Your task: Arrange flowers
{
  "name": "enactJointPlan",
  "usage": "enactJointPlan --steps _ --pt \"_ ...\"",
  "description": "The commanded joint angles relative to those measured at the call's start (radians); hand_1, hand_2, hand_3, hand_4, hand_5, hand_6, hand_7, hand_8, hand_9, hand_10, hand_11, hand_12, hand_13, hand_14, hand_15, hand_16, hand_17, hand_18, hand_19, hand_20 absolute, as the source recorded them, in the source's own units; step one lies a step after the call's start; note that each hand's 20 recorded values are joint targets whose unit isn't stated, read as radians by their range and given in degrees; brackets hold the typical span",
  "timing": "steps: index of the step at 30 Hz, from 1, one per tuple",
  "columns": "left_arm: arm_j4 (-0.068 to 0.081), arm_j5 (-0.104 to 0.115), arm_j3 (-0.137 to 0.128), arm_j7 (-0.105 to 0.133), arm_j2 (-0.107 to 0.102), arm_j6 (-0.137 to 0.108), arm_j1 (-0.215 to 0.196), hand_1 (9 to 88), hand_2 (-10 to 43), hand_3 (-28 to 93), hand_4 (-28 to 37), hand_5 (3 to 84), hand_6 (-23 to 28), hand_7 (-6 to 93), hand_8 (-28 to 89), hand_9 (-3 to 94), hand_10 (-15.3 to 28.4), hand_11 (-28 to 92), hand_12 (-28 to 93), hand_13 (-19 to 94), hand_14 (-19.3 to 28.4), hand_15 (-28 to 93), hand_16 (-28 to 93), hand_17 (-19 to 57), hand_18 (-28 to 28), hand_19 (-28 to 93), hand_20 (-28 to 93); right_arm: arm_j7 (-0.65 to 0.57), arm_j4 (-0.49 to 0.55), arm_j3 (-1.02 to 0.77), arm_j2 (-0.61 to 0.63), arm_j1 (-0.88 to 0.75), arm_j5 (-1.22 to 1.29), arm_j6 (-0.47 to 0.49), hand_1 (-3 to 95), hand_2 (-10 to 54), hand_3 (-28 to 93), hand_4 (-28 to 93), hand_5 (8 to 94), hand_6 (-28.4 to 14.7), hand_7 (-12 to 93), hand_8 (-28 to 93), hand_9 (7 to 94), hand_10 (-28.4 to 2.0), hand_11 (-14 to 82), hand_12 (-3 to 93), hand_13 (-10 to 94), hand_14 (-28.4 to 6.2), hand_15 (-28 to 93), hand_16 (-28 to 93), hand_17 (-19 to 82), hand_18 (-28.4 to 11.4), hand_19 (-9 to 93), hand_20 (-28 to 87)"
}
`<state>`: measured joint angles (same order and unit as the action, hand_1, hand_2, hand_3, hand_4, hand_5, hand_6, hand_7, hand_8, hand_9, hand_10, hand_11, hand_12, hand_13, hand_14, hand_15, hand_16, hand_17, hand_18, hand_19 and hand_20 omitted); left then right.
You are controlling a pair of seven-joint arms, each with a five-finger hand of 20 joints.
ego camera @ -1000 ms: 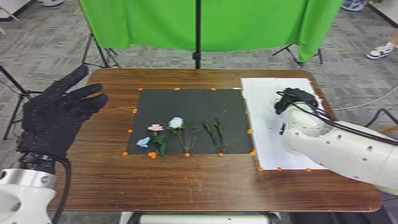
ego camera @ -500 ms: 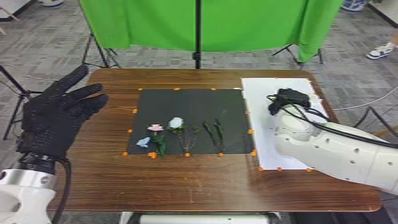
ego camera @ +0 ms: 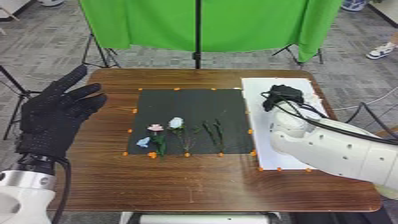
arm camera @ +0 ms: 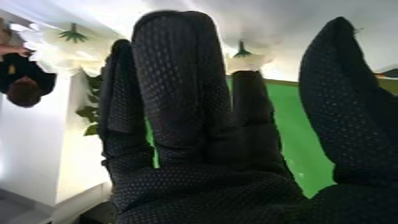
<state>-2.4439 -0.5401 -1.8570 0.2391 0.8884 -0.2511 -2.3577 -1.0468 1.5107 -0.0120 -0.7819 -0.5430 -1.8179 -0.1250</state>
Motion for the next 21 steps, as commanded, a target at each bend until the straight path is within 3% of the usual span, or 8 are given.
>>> enactJointPlan --steps 1,6,14,21 --pt "-0.002 0.004 -0.002 0.016 0.002 -0.002 -0.029 22.5 8.8 77 -24.6 34.5 8.6 17.3 -11 33.5 21.9 32 12 27 28.4 61 -13 -6.1 26.3 59 31 0.018 -0.030 0.038 -0.014 0.008 -0.046 -0.075 43.5 -9.5 75 -28 64.4 4.1 14 -13 80.5 -9.8 16.7 15.2 81 -7.4 51 16 33 -20.8 80 3" --pt "-0.003 0.006 0.002 0.020 0.001 -0.008 -0.030 22.5 8.9 77 -24.7 34.7 8.8 17.2 -11 33.5 21.9 32 12 27 28.4 61 -13 -6.1 26.3 59 31 0.036 -0.053 0.058 -0.009 -0.001 -0.089 -0.165 55.0 -9.5 66 -28 83.2 3.8 17 2 92.3 -5.1 5.5 27.1 88 -3.9 42 21 40 -15.9 81 1" --pt "-0.010 0.000 -0.015 0.017 0.007 -0.008 -0.040 22.4 8.8 77 -24.7 34.9 8.8 17.2 -11 33.5 21.8 32 12 27 28.4 61 -13 -6.1 26.3 59 31 0.086 0.025 0.073 -0.020 0.035 -0.134 -0.302 56.7 -9.5 67 -28 86.8 3.3 17 3 93.7 -5.0 12.9 26.6 91 -2.1 42 23 43 -13.7 84 0" --pt "-0.006 -0.008 -0.011 0.000 -0.006 0.014 0.000 22.3 8.8 77 -24.8 34.7 8.9 16.9 -11 33.5 21.8 31 12 26 28.4 61 -13 -6.1 26.3 59 31 0.137 0.129 0.102 -0.087 0.091 -0.143 -0.347 56.7 -9.5 68 -28 87.1 2.9 17 3 93.7 -5.0 14.0 26.9 91 -2.0 44 24 42 -13.9 84 0"
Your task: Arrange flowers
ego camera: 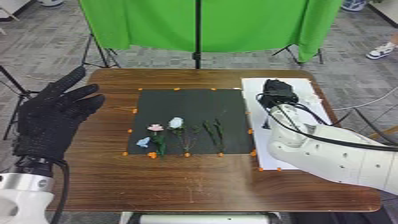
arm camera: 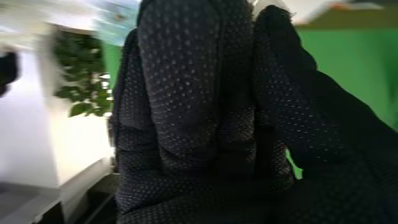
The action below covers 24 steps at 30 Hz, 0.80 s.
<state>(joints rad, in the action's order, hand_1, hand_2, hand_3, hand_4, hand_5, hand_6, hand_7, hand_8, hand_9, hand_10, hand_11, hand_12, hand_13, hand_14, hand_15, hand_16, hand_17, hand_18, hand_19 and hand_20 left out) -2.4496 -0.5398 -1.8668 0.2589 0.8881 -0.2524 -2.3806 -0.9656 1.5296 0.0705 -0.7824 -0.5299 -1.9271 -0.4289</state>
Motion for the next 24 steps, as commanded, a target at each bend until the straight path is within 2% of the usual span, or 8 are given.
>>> enactJointPlan --steps 1,6,10,11,12,15,18,24 --pt "-0.001 -0.011 -0.002 -0.024 -0.007 0.017 0.027 22.3 8.8 77 -24.9 34.7 8.9 16.8 -11 33.5 21.8 31 12 26 28.4 61 -13 -6.1 26.3 59 31 0.063 0.122 0.027 -0.097 0.083 -0.035 -0.042 56.7 -9.5 68 -28 87.1 2.9 17 3 93.7 -5.0 14.0 26.9 91 -1.9 44 24 42 -13.9 84 0" --pt "0.002 -0.014 -0.002 -0.024 -0.024 0.032 0.047 22.1 8.8 77 -25.2 33.7 8.4 16.9 -11 33.4 22.0 31 12 26 28.4 61 -13 -6.1 26.3 59 31 0.082 0.165 0.051 -0.153 0.089 -0.019 -0.051 56.6 -9.5 68 -28 87.0 3.0 17 3 93.7 -5.0 14.1 26.7 90 -1.6 45 24 41 -13.8 85 0" --pt "0.011 -0.015 0.008 -0.036 -0.030 0.040 0.074 22.0 8.8 77 -25.3 33.6 8.4 16.7 -11 33.3 22.3 30 12 26 28.4 60 -13 -6.3 26.3 58 31 0.094 0.188 0.064 -0.180 0.076 -0.004 -0.054 56.7 -9.5 67 -28 86.8 3.1 17 4 93.7 -4.8 14.3 26.4 90 -1.4 46 24 40 -13.8 85 1" --pt "0.012 -0.015 0.010 -0.035 -0.032 0.040 0.076 22.0 8.8 77 -25.3 33.5 8.4 16.6 -11 33.3 22.3 29 12 26 28.4 60 -13 -6.3 26.3 58 31 0.096 0.195 0.072 -0.184 0.074 -0.007 -0.055 56.6 -9.5 67 -28 86.7 3.1 18 4 93.7 -4.8 14.4 26.3 90 -1.4 46 23 40 -13.8 85 1" --pt "0.014 -0.007 0.012 -0.023 -0.044 0.035 0.075 22.0 8.8 77 -25.3 33.5 8.5 16.5 -11 33.3 22.4 29 12 26 28.4 59 -13 -6.3 26.3 58 31 0.093 0.200 0.089 -0.188 0.081 -0.006 -0.059 56.5 -9.5 68 -28 86.6 3.2 18 4 93.7 -4.7 14.5 26.3 90 -1.4 46 23 40 -13.8 85 1" --pt "0.014 -0.008 0.006 -0.019 -0.043 0.035 0.063 22.0 8.8 77 -25.5 33.5 8.6 16.2 -10 33.3 22.5 29 12 26 28.4 59 -12 -6.3 26.3 58 31 0.096 0.205 0.114 -0.207 0.079 0.002 -0.064 56.3 -9.5 68 -28 86.5 3.2 18 4 93.7 -4.7 14.4 26.3 90 -1.4 46 23 40 -13.8 85 1" --pt "0.020 -0.001 0.009 -0.012 -0.050 0.040 0.061 22.0 8.7 77 -25.4 33.5 8.6 16.1 -10 33.4 22.7 28 12 26 28.4 59 -12 -6.4 26.3 58 31 0.097 0.194 0.148 -0.228 0.089 0.008 -0.065 56.0 -9.5 68 -28 86.1 3.4 18 4 93.7 -4.6 14.5 26.3 90 -1.4 46 23 39 -13.9 85 1" --pt "0.027 0.002 0.024 -0.011 -0.062 0.038 0.077 22.0 8.7 77 -25.4 33.6 8.7 16.1 -10 33.5 22.9 28 13 26 28.4 58 -12 -6.4 26.3 58 32 0.096 0.173 0.175 -0.262 0.100 0.027 -0.069 55.0 -9.5 68 -28 85.3 3.9 19 3 93.7 -4.5 17.2 25.3 90 -1.6 47 23 38 -14.2 86 3"
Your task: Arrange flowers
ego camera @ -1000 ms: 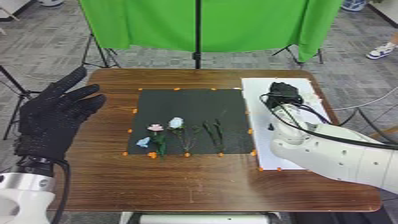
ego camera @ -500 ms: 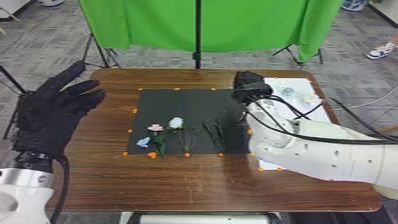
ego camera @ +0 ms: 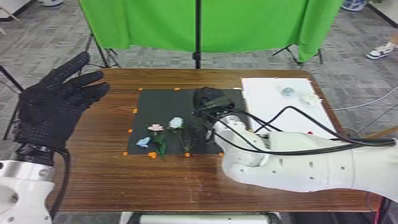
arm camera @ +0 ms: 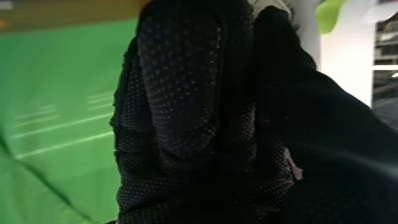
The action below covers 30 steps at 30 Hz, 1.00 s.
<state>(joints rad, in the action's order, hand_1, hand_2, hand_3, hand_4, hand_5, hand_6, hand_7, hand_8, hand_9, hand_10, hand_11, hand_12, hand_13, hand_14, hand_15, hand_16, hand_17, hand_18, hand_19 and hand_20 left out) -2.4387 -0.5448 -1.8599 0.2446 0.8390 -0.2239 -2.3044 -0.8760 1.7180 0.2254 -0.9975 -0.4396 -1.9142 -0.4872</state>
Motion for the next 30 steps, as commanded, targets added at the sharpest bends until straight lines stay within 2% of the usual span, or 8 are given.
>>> enactJointPlan --steps 1,4,8,10,14,18,23,30 --pt "0.019 0.006 0.019 -0.004 -0.012 0.016 0.007 22.1 8.8 77 -25.5 33.7 8.8 16.1 -10 33.5 23.1 28 13 26 28.4 58 -12 -6.5 26.4 58 32 0.005 -0.020 0.019 -0.051 0.009 0.007 -0.011 55.0 -9.5 67 -28 85.3 4.0 19 3 93.7 -4.4 17.5 25.2 89 -1.6 47 23 38 -14.2 86 3" --pt "0.022 0.003 0.029 -0.002 -0.010 0.016 0.015 22.3 8.8 77 -25.3 34.0 9.1 15.8 -10 33.6 23.9 27 13 26 28.4 56 -11 -6.6 26.4 57 32 0.009 -0.028 0.030 -0.066 0.020 0.016 -0.014 54.9 -9.5 66 -28 84.7 4.8 20 2 93.7 -4.0 19.2 23.9 89 -1.2 48 23 38 -14.2 86 4" --pt "0.021 0.002 0.027 0.000 -0.007 0.018 0.008 22.5 8.9 77 -25.3 34.5 9.7 15.5 -10 33.5 24.8 25 13 25 28.4 54 -10 -7.0 26.5 56 33 0.008 -0.036 0.036 -0.088 0.024 0.021 -0.007 54.7 -9.5 65 -28 84.0 5.6 21 1 93.7 -3.4 21.1 23.2 90 -0.9 48 23 38 -14.2 86 4" --pt "0.021 0.003 0.030 0.004 -0.008 0.007 0.010 22.5 8.9 77 -25.2 34.6 9.9 15.4 -10 33.7 25.3 25 13 25 28.4 52 -10 -7.2 26.6 56 33 0.010 -0.039 0.047 -0.098 0.030 0.023 -0.013 54.3 -9.5 65 -28 83.9 6.0 22 1 93.7 -3.3 21.6 22.8 90 -0.8 48 23 37 -14.2 86 5" --pt "0.020 0.003 0.028 0.006 -0.006 0.013 0.004 22.6 8.9 77 -25.2 34.9 10.2 15.0 -10 34.0 25.8 24 14 25 28.4 51 -9 -7.4 26.7 55 33 0.010 -0.038 0.054 -0.111 0.035 0.024 0.004 53.7 -9.5 65 -28 82.9 6.5 22 -1 93.7 -3.1 22.2 22.4 90 -0.7 48 23 37 -14.3 86 5" --pt "0.023 0.004 0.031 0.002 -0.005 0.013 0.013 22.6 9.0 77 -25.1 35.0 10.4 15.0 -9 34.2 26.0 24 14 25 28.4 50 -8 -7.5 26.7 54 34 0.004 -0.042 0.061 -0.109 0.034 0.015 0.029 51.8 -9.5 65 -28 80.4 5.4 22 -2 93.7 -3.2 22.0 22.0 89 -0.8 49 23 36 -14.5 86 5" --pt "0.024 0.005 0.029 0.009 -0.006 0.009 0.007 22.6 8.9 77 -25.1 35.1 10.3 15.1 -10 34.3 25.8 24 15 26 28.4 51 -8 -7.4 26.8 54 35 -0.002 -0.045 0.050 -0.097 0.019 0.031 0.055 49.9 -9.5 66 -28 75.6 4.1 21 -3 92.7 -4.0 20.9 23.7 87 -1.4 50 23 35 -15.1 86 6" --pt "0.022 0.005 0.029 -0.003 0.001 0.009 0.005 22.6 8.9 77 -25.2 35.0 10.1 15.4 -10 34.2 25.3 24 15 26 28.4 52 -8 -7.1 26.8 54 36 -0.020 -0.042 0.029 -0.080 0.003 0.033 0.068 45.2 -9.5 70 -28 70.6 3.2 20 -5 91.1 -5.6 24.2 20.6 87 -2.1 51 22 35 -16.3 86 7"
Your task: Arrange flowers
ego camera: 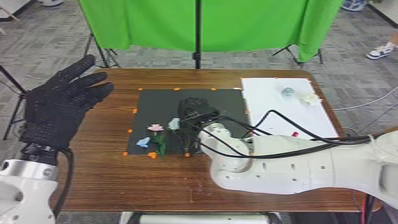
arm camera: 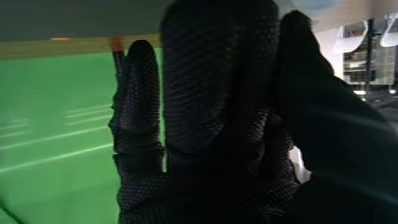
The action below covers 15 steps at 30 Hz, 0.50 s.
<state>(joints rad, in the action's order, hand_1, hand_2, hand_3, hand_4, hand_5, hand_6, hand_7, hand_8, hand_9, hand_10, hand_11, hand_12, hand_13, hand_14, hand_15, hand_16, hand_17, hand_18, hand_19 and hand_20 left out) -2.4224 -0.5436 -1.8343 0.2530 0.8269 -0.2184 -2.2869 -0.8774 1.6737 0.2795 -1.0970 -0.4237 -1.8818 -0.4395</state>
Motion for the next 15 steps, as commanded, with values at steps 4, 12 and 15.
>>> enactJointPlan --steps 4,12,15 --pt "0.005 0.002 0.002 -0.016 0.018 0.001 -0.015 22.7 9.0 77 -25.2 34.9 10.0 15.5 -10 34.0 24.9 25 14 26 28.4 53 -8 -7.0 26.7 54 36 -0.026 0.004 -0.026 0.028 -0.015 -0.004 -0.001 44.2 -9.5 71 -28 70.0 3.0 20 -5 90.6 -6.2 26.5 17.1 87 -2.4 52 21 36 -17.2 85 7" --pt "0.003 0.000 0.004 -0.024 0.023 -0.003 -0.012 22.6 9.0 77 -25.1 34.7 9.8 15.6 -10 33.8 24.4 25 14 26 28.4 53 -8 -6.7 26.7 54 36 -0.039 0.003 -0.029 0.040 -0.016 -0.014 0.012 43.6 -9.5 72 -28 70.3 2.3 19 -5 91.1 -6.6 27.0 17.1 87 -2.9 52 21 37 -17.7 86 6" --pt "0.004 0.002 0.004 -0.023 0.023 -0.004 -0.014 22.5 9.1 77 -25.2 34.7 9.7 15.7 -10 33.8 24.1 26 14 26 28.4 54 -9 -6.6 26.6 54 36 -0.041 0.007 -0.030 0.047 -0.016 -0.013 0.016 43.5 -9.5 72 -28 70.6 2.1 19 -5 91.2 -6.7 27.1 17.2 87 -3.1 53 21 37 -17.8 86 6"
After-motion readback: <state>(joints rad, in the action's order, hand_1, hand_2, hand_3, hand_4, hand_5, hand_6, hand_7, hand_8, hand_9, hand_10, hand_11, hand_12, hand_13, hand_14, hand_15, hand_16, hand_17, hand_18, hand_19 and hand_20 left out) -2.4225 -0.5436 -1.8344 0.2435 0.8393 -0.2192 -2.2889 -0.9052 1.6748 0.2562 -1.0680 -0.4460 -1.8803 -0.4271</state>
